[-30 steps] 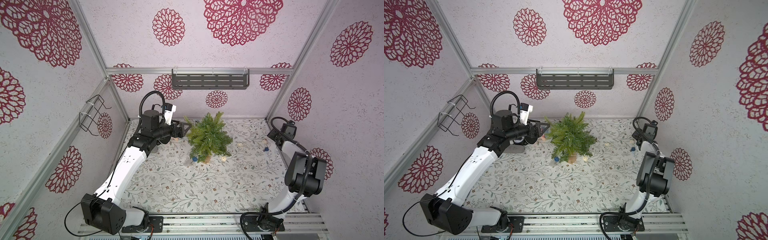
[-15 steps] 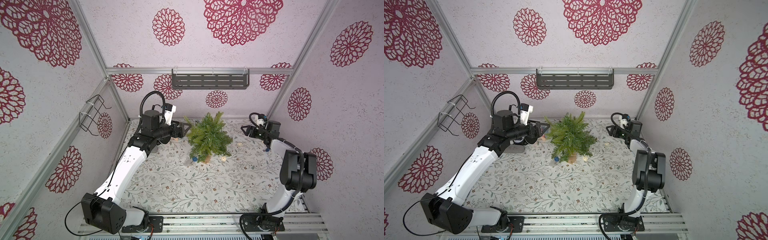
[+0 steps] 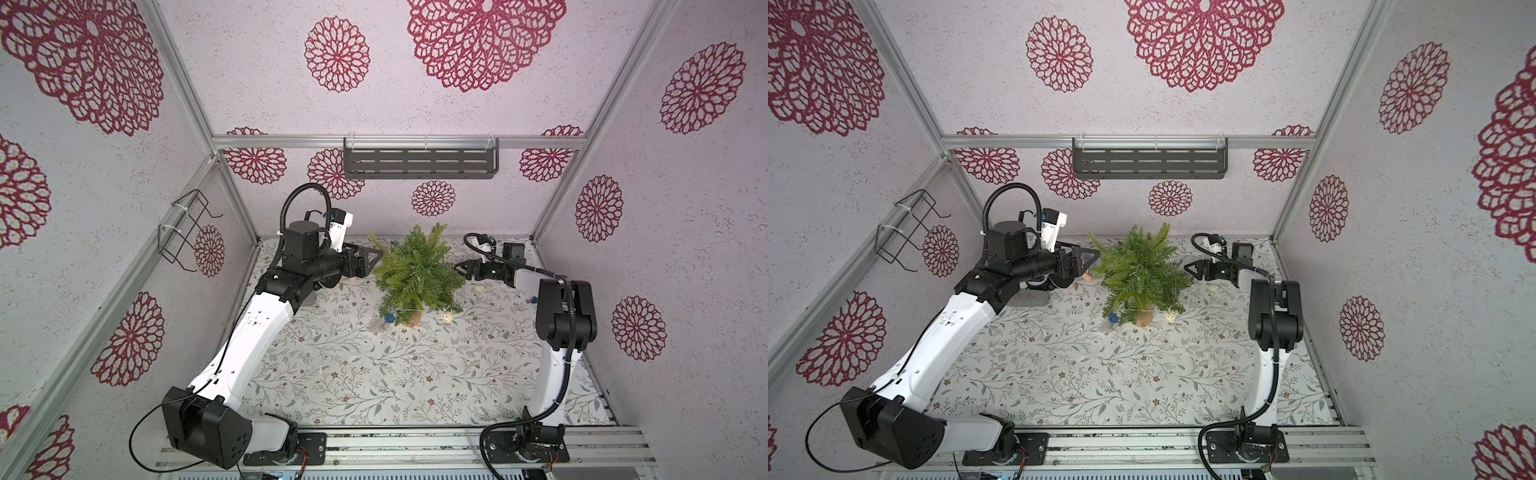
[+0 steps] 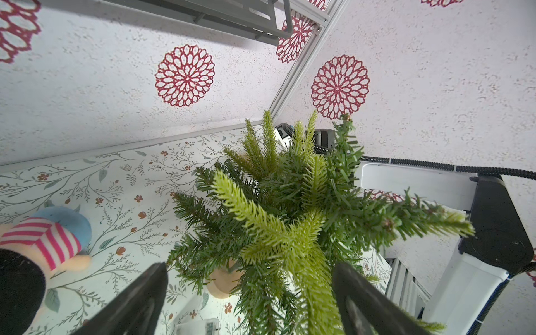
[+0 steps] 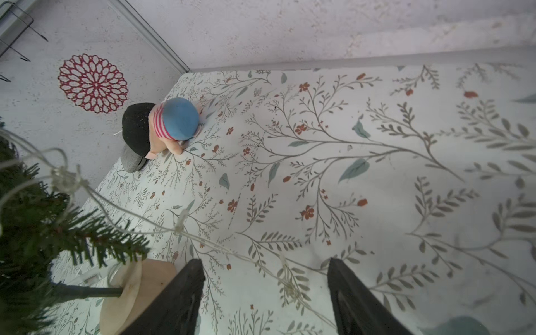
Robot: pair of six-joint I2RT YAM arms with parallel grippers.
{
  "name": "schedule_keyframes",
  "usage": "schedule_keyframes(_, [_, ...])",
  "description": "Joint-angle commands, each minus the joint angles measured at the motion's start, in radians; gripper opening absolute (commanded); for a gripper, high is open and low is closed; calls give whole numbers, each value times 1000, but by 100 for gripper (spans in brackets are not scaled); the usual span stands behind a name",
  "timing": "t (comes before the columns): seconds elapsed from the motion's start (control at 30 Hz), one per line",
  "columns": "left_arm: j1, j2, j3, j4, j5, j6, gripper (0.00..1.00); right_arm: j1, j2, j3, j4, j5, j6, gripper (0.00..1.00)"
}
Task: Remove string lights from the small christmas tree
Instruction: Remove the light string from the Christmas tree.
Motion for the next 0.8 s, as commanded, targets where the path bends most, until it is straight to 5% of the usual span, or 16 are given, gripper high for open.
schedule_keyframes(0.0, [-3, -3, 32, 2, 4, 12, 93, 21, 23, 80, -98, -13, -64, 68])
schedule_keyframes(0.47, [-5, 21, 69, -6, 15, 12, 94, 43, -12, -27, -70, -33, 24, 69])
schedule_keyframes(0.77, [-8, 8, 69, -8, 9, 0, 93, 65, 100, 169, -199, -11, -14, 69])
